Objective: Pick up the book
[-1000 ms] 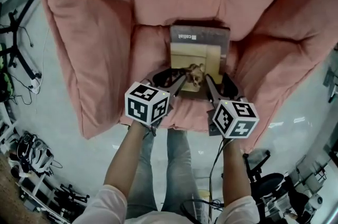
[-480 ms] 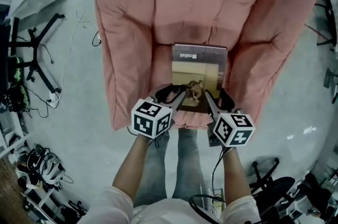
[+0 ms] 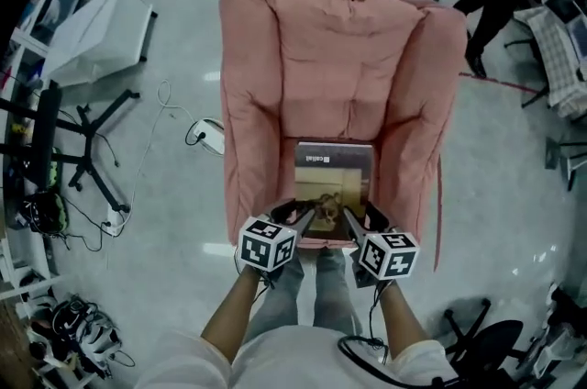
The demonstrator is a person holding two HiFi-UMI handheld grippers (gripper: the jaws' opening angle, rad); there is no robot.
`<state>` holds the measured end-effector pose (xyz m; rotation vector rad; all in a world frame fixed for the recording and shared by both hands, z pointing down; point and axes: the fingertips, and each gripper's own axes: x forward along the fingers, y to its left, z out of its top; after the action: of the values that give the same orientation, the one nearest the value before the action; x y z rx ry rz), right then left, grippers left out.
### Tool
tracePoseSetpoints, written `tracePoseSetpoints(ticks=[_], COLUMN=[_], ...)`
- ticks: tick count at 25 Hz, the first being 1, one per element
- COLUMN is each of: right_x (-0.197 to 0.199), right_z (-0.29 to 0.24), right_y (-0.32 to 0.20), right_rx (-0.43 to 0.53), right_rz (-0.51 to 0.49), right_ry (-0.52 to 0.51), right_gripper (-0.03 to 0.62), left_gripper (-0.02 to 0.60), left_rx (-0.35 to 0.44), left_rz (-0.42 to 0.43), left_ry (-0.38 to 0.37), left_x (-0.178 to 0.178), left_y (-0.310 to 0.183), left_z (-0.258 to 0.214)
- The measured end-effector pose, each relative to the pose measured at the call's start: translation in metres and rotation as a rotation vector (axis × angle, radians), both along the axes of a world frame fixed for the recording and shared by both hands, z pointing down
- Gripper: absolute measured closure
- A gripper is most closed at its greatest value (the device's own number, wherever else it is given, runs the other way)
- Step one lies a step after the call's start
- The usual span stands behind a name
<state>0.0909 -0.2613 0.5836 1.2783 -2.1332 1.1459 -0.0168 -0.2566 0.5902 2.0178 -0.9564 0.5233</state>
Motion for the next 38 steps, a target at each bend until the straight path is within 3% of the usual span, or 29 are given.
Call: tracePoseSetpoints(ticks=[9,19,31,38], right_x=[-0.007,0.017,0.081,0.096], right_z=[-0.079,-0.107,-0.116,-0.115], right_y=[0.022,0.067,0.150,0.209], right_rx=[0.092,0.127,0.147,0.152], right_rz=[0.027,0.133,0.109,0.058], right_ry=[-0.013,-0.034,-0.044,-0.054], right_gripper=[0.361,0.360,0.359,0.359], left_gripper=[0.423,0.423,0.425,0.425], left_rx=[0.091,0.136,0.136,0.122], left_rz=[0.055,0.169,0.126,0.055], left_ry=[-0.012,-0.033,-0.052,-0.056], left_x=[-0.008,0.016,0.081,0.095], left_y=[0.017,0.049,0.136,0.203], left_z=[-0.080,-0.111,-0.121,-0.119])
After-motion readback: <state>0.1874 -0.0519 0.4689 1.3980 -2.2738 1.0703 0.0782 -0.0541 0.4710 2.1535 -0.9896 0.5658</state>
